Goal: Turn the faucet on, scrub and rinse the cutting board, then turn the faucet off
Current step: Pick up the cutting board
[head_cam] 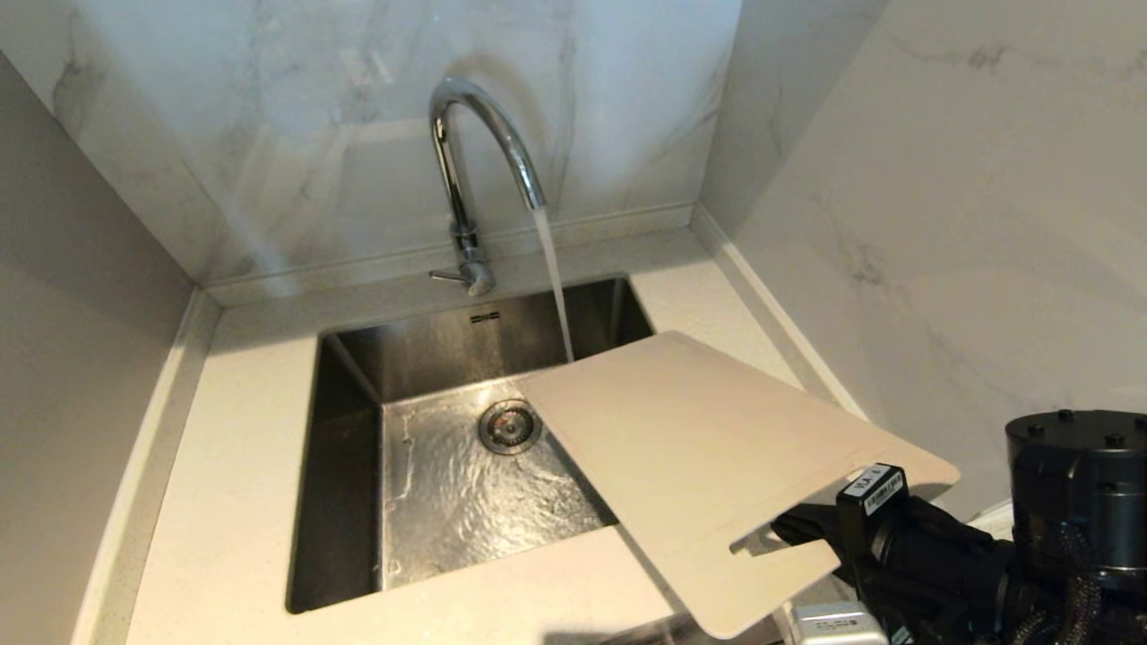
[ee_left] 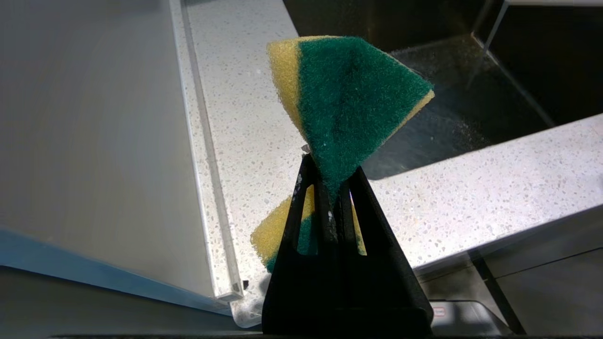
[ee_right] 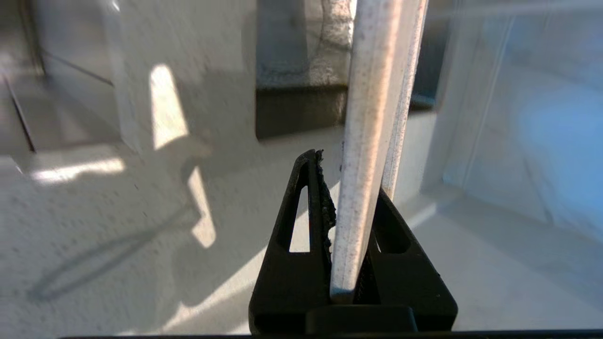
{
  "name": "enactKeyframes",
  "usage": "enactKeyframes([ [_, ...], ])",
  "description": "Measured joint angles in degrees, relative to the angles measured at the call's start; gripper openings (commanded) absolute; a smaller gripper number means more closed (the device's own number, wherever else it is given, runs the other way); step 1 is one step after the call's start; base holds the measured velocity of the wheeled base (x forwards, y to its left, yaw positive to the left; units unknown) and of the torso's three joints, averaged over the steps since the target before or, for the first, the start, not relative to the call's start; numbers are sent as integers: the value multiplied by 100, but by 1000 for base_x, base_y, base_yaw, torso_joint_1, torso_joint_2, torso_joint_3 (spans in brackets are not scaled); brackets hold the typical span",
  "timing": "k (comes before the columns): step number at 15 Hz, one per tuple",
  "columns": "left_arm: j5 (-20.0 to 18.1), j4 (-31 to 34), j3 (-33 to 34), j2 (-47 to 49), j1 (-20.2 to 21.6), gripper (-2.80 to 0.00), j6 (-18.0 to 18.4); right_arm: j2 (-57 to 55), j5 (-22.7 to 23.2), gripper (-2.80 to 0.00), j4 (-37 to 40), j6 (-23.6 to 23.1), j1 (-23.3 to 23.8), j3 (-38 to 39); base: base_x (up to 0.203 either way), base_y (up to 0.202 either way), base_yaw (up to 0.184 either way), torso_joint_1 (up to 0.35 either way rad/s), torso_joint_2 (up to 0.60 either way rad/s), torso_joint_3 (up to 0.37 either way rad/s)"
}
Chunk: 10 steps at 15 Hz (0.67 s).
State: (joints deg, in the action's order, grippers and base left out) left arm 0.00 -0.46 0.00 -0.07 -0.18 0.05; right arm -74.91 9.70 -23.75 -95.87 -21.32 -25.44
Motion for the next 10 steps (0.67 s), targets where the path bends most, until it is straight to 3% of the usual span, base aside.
enactKeyframes([
  [10, 0, 5, 0, 0, 0, -280, 2, 5, 739, -280, 0, -722, -12, 6, 0, 0, 0, 0, 0, 0],
])
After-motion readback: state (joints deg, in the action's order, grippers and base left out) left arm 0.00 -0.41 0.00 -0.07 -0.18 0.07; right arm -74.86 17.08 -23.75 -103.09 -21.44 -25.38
